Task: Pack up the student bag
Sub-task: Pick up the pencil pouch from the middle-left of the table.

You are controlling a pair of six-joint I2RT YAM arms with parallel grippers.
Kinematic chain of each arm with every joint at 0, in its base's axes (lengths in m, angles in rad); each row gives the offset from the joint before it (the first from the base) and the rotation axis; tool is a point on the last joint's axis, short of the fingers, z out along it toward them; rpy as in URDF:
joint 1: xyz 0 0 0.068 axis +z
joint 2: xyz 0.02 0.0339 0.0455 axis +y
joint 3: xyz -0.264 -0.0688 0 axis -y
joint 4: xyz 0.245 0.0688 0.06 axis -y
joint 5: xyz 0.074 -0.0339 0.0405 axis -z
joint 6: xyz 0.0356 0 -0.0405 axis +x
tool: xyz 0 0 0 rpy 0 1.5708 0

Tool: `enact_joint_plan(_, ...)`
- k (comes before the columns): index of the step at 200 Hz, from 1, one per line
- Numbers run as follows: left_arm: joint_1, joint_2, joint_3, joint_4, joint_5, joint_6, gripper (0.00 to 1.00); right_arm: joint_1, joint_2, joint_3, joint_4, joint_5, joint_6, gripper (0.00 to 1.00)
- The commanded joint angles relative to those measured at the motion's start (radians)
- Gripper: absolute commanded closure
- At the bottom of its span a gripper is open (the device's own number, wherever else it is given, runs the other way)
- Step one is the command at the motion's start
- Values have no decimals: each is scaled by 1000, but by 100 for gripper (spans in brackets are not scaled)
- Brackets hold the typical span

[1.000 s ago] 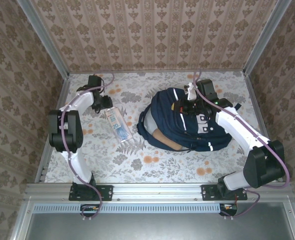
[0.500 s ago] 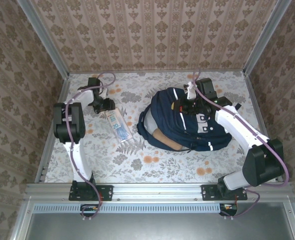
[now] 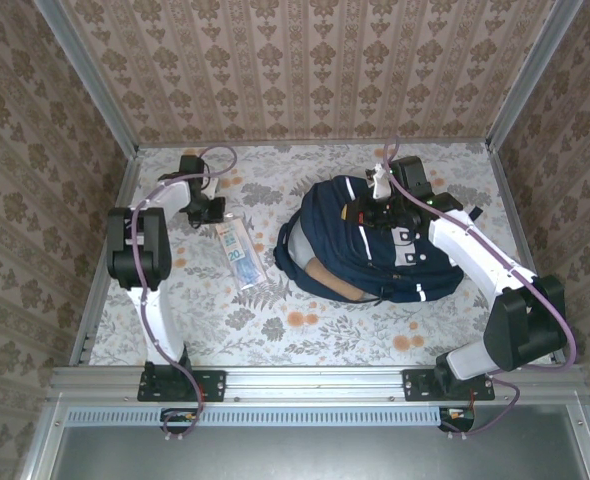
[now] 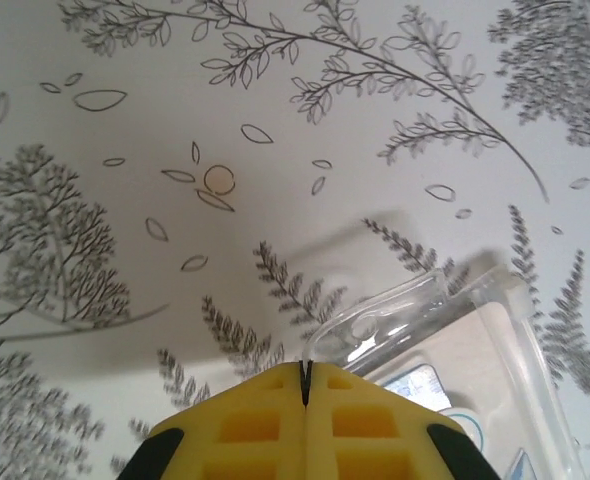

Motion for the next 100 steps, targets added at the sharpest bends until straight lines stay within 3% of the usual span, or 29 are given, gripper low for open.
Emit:
enact_joint_plan(1, -30, -130, -21, -23, -35, 20, 100, 12, -35, 42, 50, -54, 4, 97)
enact_joint_plan(47, -87, -319, -59, -34, -23, 13, 100, -12, -64, 56, 48, -57, 10, 98)
enact_joint_plan(100, -220, -500, -70, -40, -13, -8, 100, -45, -103, 57, 61, -72, 22, 98)
